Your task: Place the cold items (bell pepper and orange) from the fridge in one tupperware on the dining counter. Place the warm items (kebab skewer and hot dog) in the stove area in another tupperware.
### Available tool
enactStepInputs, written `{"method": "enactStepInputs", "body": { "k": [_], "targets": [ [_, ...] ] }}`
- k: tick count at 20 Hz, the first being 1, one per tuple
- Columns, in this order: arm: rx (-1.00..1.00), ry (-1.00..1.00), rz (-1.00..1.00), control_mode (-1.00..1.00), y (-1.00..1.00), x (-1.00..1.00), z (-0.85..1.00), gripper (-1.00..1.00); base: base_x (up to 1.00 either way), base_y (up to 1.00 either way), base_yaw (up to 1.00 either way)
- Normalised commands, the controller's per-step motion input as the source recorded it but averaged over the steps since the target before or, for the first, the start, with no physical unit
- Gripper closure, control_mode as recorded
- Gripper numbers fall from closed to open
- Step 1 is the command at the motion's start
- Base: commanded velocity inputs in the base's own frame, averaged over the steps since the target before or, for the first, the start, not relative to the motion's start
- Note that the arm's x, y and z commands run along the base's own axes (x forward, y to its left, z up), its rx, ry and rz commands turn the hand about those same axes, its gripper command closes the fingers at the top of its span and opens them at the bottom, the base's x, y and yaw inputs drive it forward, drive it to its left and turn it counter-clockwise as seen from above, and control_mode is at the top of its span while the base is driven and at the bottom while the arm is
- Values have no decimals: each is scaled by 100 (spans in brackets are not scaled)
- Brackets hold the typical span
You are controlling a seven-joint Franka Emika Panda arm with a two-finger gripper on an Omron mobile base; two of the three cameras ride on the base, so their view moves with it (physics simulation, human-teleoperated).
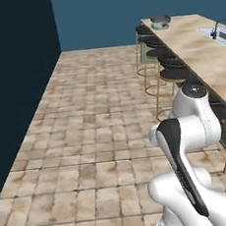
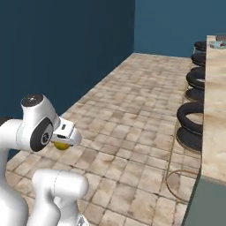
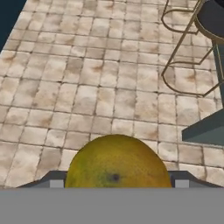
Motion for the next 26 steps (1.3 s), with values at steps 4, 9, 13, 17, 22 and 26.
{"method": "enactStepInputs", "body": {
  "k": [4,9,13,17,22,26],
  "targets": [
    [0,0,0,100,0,0,0,100,100,86,-54],
    [0,0,0,100,0,0,0,100,100,89,-51],
    [0,0,0,100,0,0,0,100,100,86,-46],
    [0,0,0,100,0,0,0,100,100,87,-40],
    [0,0,0,100,0,0,0,100,100,100,-30],
    [0,0,0,100,0,0,0,100,100,94,-23]
  ]
}}
